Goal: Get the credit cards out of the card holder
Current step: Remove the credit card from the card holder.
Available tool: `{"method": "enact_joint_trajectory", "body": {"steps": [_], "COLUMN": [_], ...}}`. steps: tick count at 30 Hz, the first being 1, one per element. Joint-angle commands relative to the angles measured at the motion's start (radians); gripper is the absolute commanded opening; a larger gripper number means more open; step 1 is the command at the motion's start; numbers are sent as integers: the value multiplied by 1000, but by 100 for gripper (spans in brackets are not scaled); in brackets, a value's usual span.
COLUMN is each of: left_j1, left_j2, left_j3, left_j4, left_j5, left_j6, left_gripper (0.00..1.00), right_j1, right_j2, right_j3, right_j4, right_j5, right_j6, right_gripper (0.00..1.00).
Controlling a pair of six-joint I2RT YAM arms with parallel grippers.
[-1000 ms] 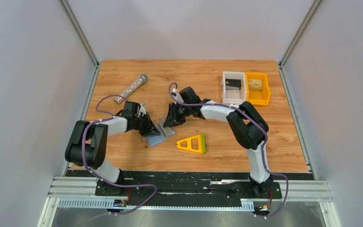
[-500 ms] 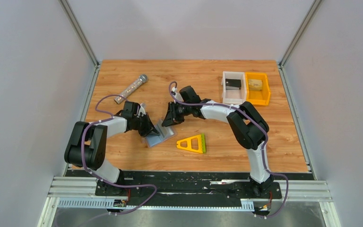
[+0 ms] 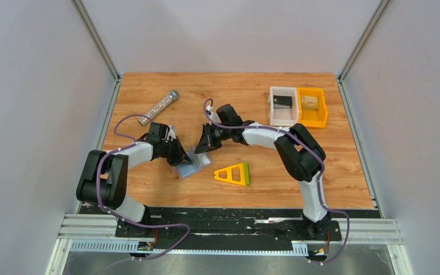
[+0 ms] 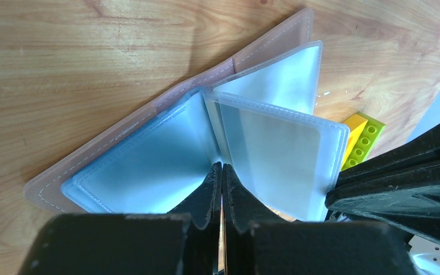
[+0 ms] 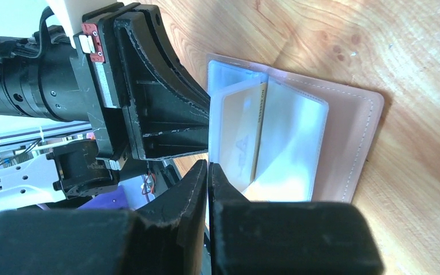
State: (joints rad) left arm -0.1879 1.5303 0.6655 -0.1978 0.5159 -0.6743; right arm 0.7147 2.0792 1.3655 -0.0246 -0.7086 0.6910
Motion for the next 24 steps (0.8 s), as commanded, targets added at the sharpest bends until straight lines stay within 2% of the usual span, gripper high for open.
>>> {"method": "enact_joint_trajectory", "body": {"steps": [1, 8, 14, 24], "left_j1": [5, 5, 5, 5], "left_j2": [-40, -72, -149, -229], "left_j3": [10, 19, 46, 65], "left_j4": [-10, -70, -146, -181], "left_j5": [-15, -46, -121, -140], "left_j6": [19, 19, 18, -1], "left_gripper": [5, 10, 25, 40], "right_j1": [18, 26, 31, 42], "right_j2": [-14, -1, -5, 11], "right_j3": [8, 18, 25, 45], "right_j4": [43, 29, 0, -24], "right_j5": [-10, 12, 13, 21], "right_j6": [2, -6, -11, -20], "right_gripper": [6, 7, 12, 16]}}
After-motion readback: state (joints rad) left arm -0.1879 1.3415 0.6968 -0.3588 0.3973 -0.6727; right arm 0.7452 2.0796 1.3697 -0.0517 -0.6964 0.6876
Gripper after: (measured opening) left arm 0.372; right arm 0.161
